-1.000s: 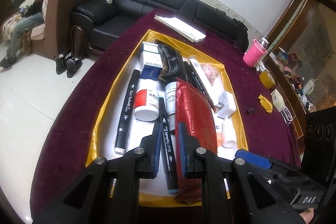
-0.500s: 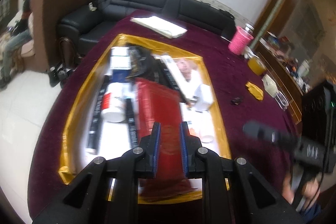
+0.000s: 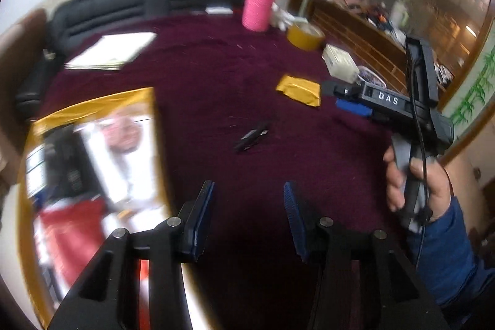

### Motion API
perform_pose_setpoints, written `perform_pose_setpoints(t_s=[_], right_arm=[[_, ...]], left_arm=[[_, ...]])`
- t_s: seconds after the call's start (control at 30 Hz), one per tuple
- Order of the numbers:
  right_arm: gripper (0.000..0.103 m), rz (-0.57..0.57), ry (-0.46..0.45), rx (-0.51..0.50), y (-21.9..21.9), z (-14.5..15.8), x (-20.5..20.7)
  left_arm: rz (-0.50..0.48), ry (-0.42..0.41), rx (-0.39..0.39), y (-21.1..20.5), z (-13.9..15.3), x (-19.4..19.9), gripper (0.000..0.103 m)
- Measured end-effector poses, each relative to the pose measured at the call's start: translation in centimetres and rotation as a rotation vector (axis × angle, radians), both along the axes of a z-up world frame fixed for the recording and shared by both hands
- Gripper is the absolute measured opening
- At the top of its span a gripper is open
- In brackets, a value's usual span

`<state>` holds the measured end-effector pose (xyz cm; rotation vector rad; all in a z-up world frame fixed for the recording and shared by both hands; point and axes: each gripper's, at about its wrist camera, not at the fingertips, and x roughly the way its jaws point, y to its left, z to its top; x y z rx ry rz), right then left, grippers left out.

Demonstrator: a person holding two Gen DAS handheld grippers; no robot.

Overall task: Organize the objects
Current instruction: 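Grasp yellow snack packet with right tool while left tool grasps another black marker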

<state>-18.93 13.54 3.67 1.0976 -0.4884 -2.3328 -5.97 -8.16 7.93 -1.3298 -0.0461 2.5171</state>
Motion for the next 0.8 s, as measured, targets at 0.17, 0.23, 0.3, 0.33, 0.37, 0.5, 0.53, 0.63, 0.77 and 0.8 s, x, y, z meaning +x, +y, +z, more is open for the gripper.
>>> perform_pose_setpoints(t_s=[0.17, 0.23, 0.3, 0.33, 0.37, 0.5, 0.53, 0.63, 0.77, 0.8], right_arm=[[0.068, -0.032, -0.126, -0.12, 2.8, -1.7, -1.3], [0.068, -0.044, -0.104, -0.12, 2.9, -1.1, -1.0], [0.068, -0.045, -0.101, -0.146, 2.9, -0.8, -0.7], [0.068, -0.046, -0.104, -0.151, 2.9, -0.8, -0.7], [0.068, -0.046, -0.109, -0.156, 3.0, -1.0, -1.1], [0.068, -0.046, -0.113, -0.173, 3.6, -1.2, -1.6], [0.068, -0.047, -0.11, -0.176, 3.6, -1.1, -1.6], [0.068, -0.054, -0.102, -0.17, 3.6, -1.1, -1.8], [0.068, -0.067, -0.104, -0.163, 4.1, -1.3, -1.8], [0.068, -0.073, -0.105, -0.161, 4.2, -1.3, -1.9]], left_arm=[[-0.018, -0.059, -0.095, 3.3, -2.5, -5.6, 0.039], [-0.024, -0.089, -0.126, 3.8, -3.7, -7.3, 0.039], [-0.017, -0.108, -0.17, 4.1, -5.0, -8.8, 0.039], [-0.017, -0.119, -0.182, 4.1, -5.6, -9.4, 0.039], [-0.015, -0.122, -0.179, 3.9, -5.9, -9.7, 0.039], [-0.035, -0.141, -0.151, 4.4, -6.9, -10.7, 0.039], [-0.035, -0.147, -0.152, 4.6, -7.2, -10.7, 0.039], [-0.011, -0.121, -0.161, 5.2, -7.3, -10.6, 0.019], [0.076, -0.114, -0.14, 5.4, -7.0, -8.5, 0.009], [0.086, -0.117, -0.114, 5.4, -7.0, -7.6, 0.009]])
